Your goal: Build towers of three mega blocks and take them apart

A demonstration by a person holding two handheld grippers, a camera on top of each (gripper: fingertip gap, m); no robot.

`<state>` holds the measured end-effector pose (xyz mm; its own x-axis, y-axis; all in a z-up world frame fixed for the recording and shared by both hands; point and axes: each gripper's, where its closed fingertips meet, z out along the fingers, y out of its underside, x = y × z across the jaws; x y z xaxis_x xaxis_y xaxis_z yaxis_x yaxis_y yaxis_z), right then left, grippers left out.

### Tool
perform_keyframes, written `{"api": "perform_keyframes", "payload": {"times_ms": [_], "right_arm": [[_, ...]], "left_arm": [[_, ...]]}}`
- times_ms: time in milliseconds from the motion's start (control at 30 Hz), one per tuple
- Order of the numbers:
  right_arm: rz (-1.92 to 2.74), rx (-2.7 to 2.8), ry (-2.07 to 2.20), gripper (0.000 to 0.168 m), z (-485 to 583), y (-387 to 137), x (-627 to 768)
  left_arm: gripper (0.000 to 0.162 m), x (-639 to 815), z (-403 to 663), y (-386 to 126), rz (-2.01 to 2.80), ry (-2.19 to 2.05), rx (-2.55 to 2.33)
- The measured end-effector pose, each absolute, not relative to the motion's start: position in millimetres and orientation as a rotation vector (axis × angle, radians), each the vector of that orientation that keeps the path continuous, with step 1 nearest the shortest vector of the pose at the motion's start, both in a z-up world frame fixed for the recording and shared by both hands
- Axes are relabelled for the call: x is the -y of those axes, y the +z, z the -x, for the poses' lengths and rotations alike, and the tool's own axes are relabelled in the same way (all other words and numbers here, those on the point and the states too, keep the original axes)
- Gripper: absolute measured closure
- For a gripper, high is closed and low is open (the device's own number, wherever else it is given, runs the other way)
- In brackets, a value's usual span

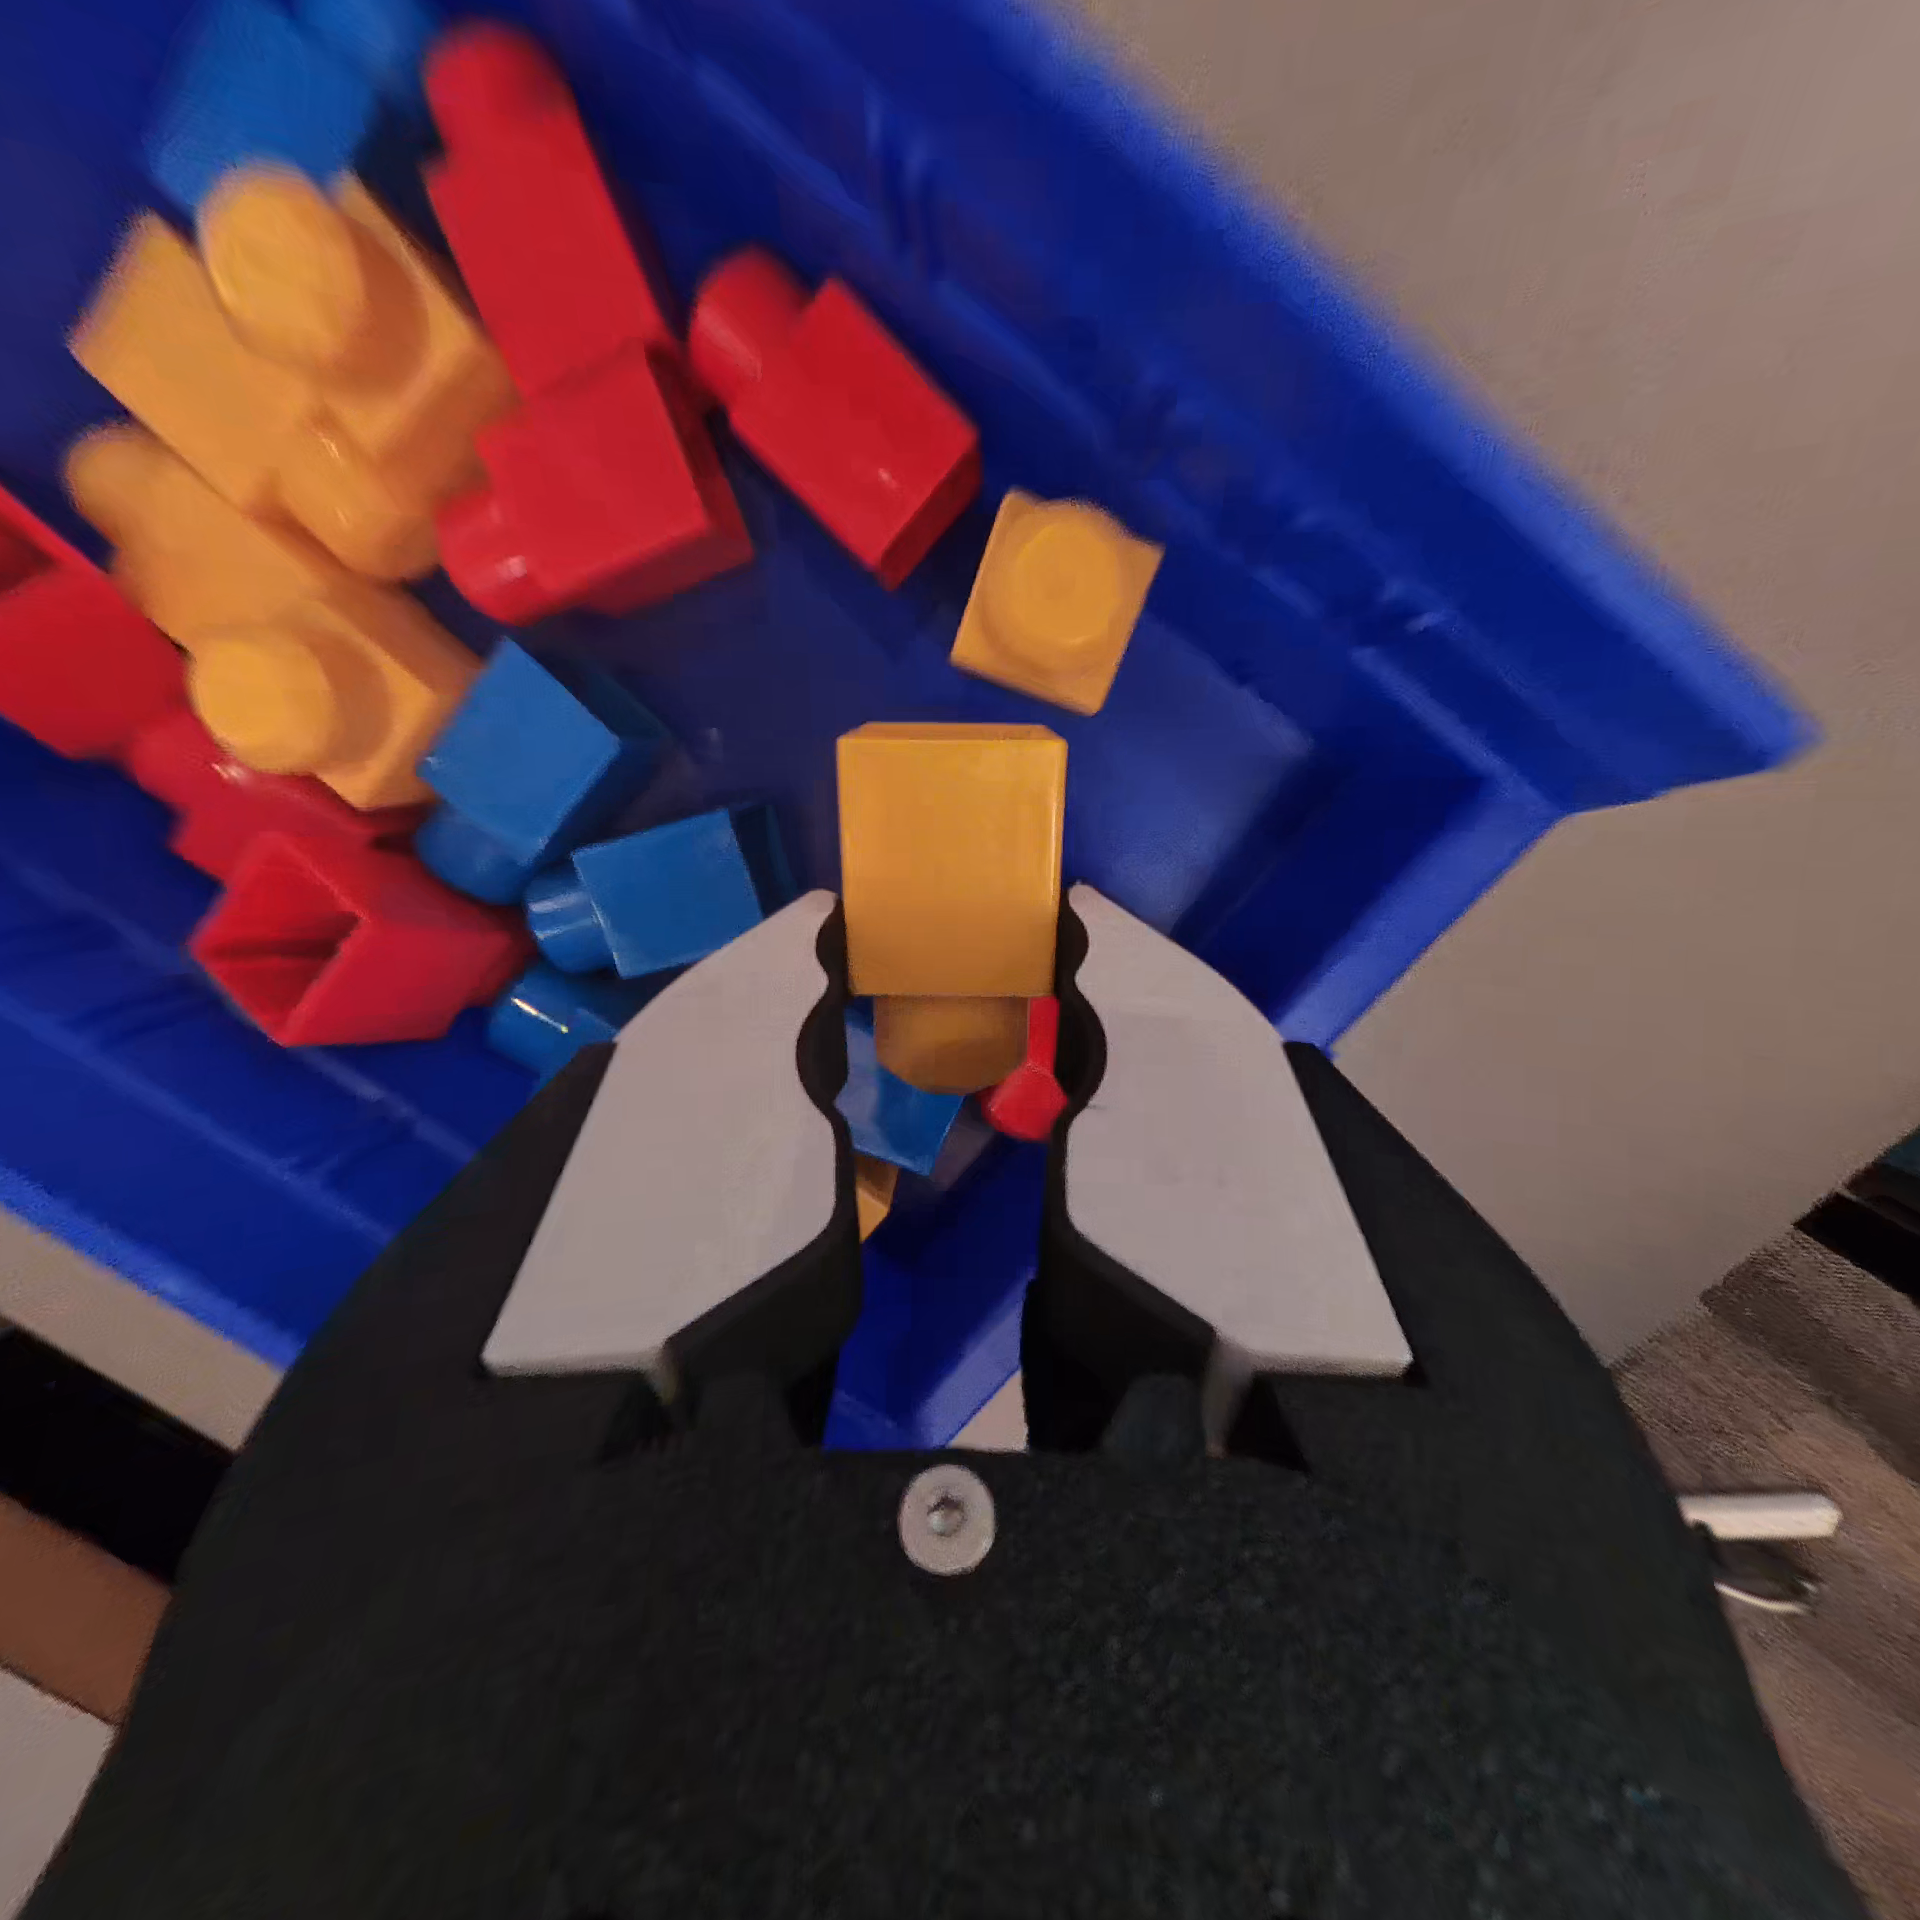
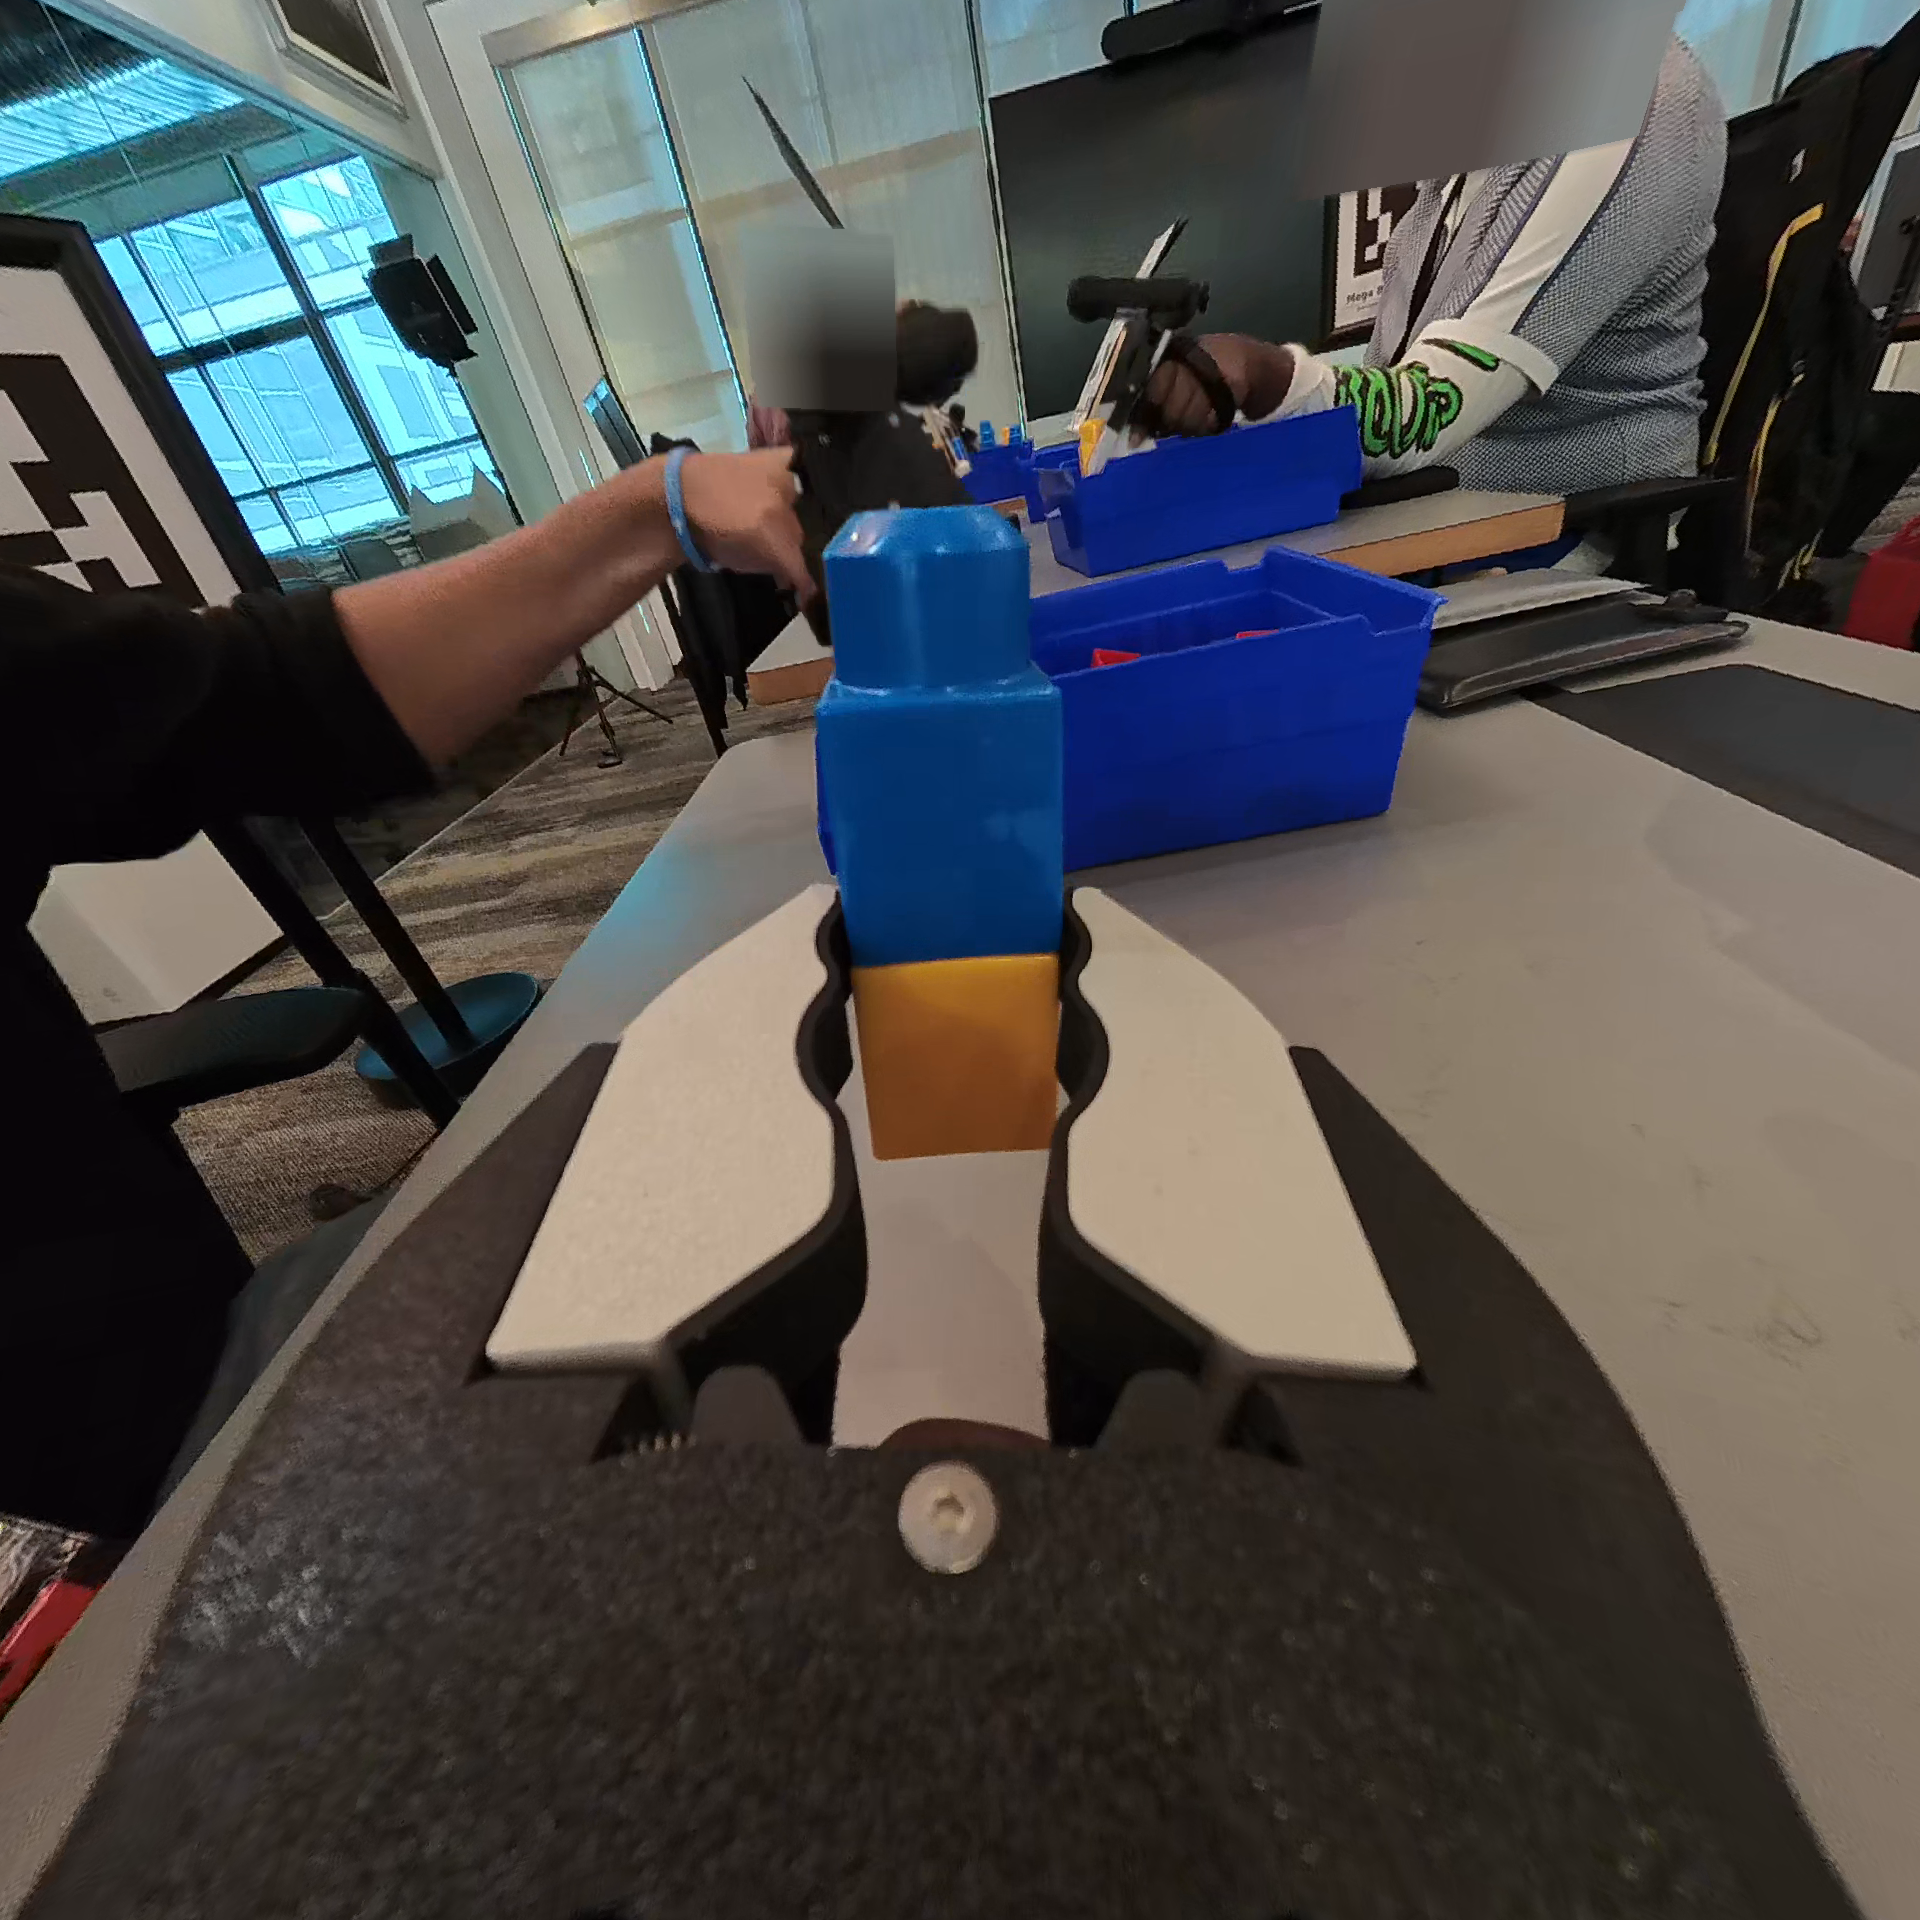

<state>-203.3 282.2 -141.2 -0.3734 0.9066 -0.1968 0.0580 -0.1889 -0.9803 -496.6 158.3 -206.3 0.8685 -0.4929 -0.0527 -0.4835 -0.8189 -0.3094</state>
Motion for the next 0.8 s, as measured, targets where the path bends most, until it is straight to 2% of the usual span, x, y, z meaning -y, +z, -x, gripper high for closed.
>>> {"api": "perform_keyframes", "payload": {"times_ms": [200, 633, 800], "right_arm": [[1.165, 1.409, 1.631, 0.132, 204.3, -141.2, -280.6], [1.273, 1.556, 1.418, 0.132, 220.1, -166.1, -273.9], [1.308, 1.593, 1.353, 0.132, 221.1, -174.7, -274.4]], "left_arm": [[0.126, -170.6, 457.9, -164.3, 2.601, 0.047, -0.922], [0.125, -238.1, 303.8, -134.7, 2.542, 0.050, -1.595], [0.126, -267.3, 260.4, -130.4, 2.482, 0.040, -1.707]]}}
